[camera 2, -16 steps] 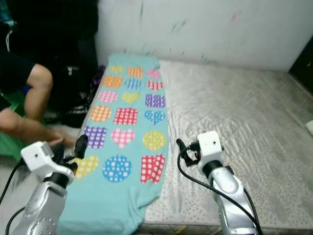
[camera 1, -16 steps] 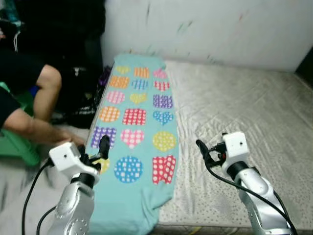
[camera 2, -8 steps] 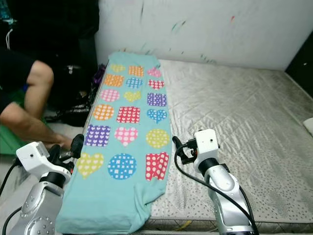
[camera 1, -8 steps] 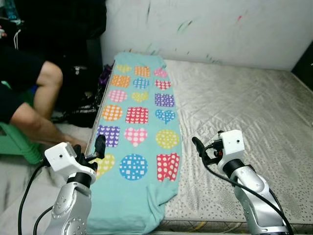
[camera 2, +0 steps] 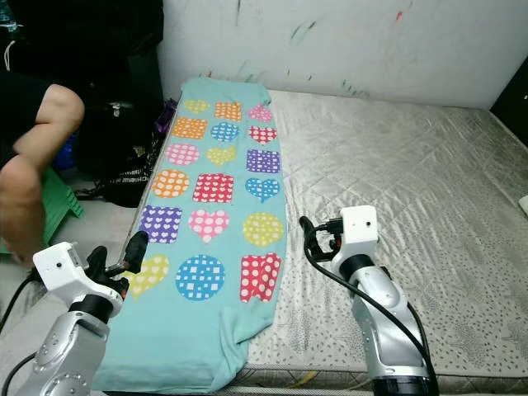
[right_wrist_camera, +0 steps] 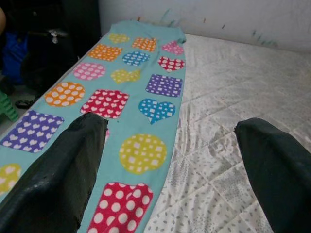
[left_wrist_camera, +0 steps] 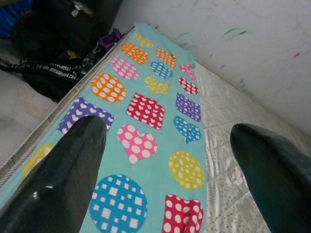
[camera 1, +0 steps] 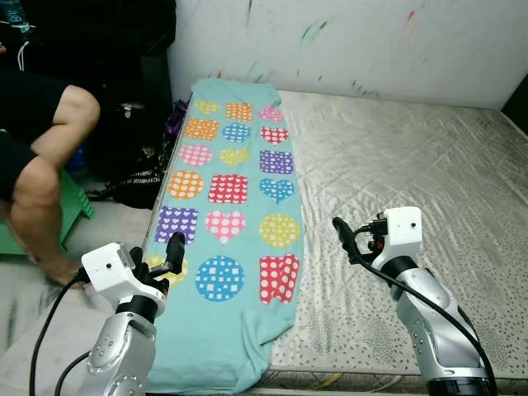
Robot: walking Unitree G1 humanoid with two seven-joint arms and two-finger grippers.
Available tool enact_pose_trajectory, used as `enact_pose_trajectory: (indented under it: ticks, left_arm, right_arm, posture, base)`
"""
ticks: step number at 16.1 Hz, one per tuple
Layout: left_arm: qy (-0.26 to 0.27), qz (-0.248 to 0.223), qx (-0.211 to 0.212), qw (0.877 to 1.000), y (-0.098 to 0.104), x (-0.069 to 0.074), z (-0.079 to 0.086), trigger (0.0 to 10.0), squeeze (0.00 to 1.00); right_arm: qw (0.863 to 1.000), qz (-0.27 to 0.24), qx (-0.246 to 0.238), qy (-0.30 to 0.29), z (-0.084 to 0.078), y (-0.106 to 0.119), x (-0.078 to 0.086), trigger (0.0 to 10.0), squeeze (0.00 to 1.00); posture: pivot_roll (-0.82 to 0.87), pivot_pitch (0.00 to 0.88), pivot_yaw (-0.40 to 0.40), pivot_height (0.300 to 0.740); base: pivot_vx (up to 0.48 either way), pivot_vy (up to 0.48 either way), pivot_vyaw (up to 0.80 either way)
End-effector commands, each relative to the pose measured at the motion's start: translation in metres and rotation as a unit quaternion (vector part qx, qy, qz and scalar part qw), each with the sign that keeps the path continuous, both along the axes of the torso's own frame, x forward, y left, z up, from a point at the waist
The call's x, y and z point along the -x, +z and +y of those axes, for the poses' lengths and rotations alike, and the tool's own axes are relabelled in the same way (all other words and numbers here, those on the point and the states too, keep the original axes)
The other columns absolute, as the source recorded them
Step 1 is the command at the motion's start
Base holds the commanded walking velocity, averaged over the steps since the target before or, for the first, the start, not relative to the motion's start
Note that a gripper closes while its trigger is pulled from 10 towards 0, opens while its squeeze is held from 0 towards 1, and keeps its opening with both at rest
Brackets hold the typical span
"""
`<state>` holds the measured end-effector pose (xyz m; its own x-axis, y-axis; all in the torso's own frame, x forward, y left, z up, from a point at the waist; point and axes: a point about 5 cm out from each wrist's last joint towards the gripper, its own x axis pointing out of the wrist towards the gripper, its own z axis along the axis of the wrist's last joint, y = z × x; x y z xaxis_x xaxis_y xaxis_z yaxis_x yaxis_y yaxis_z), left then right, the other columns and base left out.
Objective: Clean up the room
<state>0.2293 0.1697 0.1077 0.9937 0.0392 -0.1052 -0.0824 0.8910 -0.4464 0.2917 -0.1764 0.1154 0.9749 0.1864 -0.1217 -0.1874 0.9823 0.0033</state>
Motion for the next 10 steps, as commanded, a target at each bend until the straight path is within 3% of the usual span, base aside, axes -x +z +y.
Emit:
enact_pose_trajectory:
  ticks: [1, 5, 6, 10]
  left_arm:
    - [-0.006, 0.0, -0.004, 1.0, 0.002, 0.002, -0.001, 10.0, 0.0]
    - [-0.026, 0.002, -0.024, 0.999, 0.005, 0.014, 0.003, 10.0, 0.0]
    - [-0.045, -0.002, -0.049, 0.998, 0.005, 0.021, 0.004, 10.0, 0.0]
    - [-0.03, -0.002, -0.07, 0.997, 0.005, 0.026, 0.015, 10.0, 0.0]
  right_arm:
    - [1.0, 0.002, -0.004, 0.0, 0.001, -0.001, 0.004, 10.0, 0.0]
    - [1.0, 0.009, 0.0, 0.02, 0.006, 0.002, 0.017, 10.0, 0.0]
    - [1.0, 0.014, -0.001, 0.015, 0.003, 0.001, 0.021, 10.0, 0.0]
    - [1.0, 0.02, 0.013, 0.011, -0.002, 0.001, 0.023, 10.0, 0.0]
  posture:
    - [-0.02, 0.067, -0.072, 0.74]
    - [-0.03, 0.138, -0.074, 0.74]
    - [-0.03, 0.152, -0.076, 0.74]
    - [-0.04, 0.151, -0.087, 0.74]
  base:
    - [0.0, 0.0, 0.0]
    - [0.0, 0.0, 0.0]
    - [0.0, 0.0, 0.0]
    - [0.0, 0.0, 0.0]
